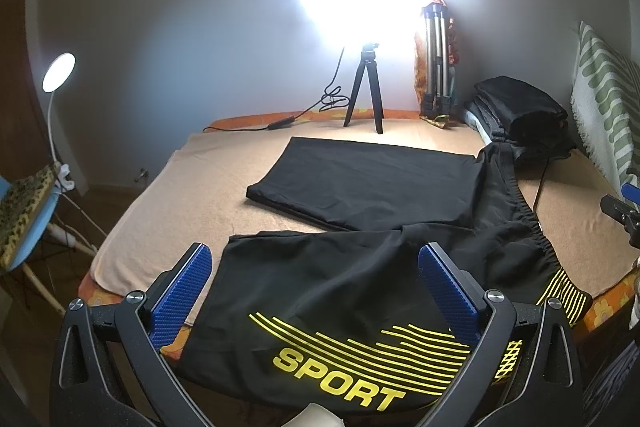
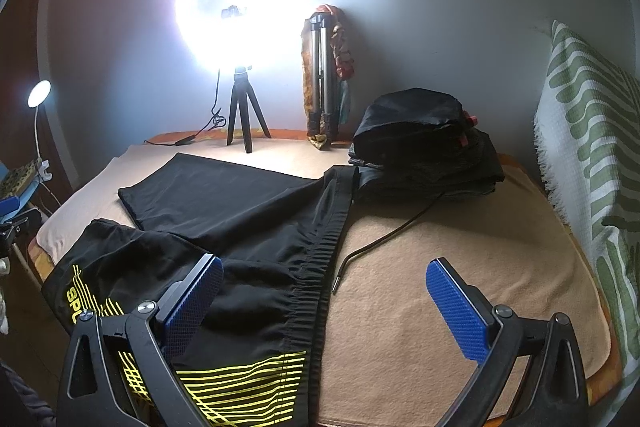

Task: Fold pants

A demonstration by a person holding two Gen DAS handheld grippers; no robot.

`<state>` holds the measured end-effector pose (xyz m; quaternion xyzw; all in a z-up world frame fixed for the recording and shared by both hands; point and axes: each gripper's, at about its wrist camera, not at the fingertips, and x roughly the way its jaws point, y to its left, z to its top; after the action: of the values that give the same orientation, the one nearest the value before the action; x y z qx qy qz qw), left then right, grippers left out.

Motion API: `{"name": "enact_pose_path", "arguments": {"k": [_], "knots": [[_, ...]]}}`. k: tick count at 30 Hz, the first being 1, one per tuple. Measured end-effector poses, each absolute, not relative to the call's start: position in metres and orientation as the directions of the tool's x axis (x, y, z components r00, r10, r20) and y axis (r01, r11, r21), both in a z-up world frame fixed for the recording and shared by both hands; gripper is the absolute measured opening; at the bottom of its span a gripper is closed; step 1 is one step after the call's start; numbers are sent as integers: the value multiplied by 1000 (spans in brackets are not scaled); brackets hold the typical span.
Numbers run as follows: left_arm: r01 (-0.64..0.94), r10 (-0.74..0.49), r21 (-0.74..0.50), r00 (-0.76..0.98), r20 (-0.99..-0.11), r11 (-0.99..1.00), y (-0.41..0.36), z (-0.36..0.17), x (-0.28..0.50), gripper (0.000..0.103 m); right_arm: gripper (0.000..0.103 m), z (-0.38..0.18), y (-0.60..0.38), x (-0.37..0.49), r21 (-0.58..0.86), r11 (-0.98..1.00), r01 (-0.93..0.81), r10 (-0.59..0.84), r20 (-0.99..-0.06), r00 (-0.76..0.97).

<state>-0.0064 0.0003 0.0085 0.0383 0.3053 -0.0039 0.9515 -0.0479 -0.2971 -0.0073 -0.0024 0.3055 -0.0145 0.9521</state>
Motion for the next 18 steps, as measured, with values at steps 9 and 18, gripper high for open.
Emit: {"name": "enact_pose_path", "arguments": {"k": [9,18], "knots": [[29,18,71,810,-586,997,3,6,-7,103,103,-8,-296,-48,-25,1000,18,-29,-582,812],[32,14,68,807,-590,997,7,3,-9,103,103,-8,-294,-50,-31,1000,-2,-17,-583,812]]}}
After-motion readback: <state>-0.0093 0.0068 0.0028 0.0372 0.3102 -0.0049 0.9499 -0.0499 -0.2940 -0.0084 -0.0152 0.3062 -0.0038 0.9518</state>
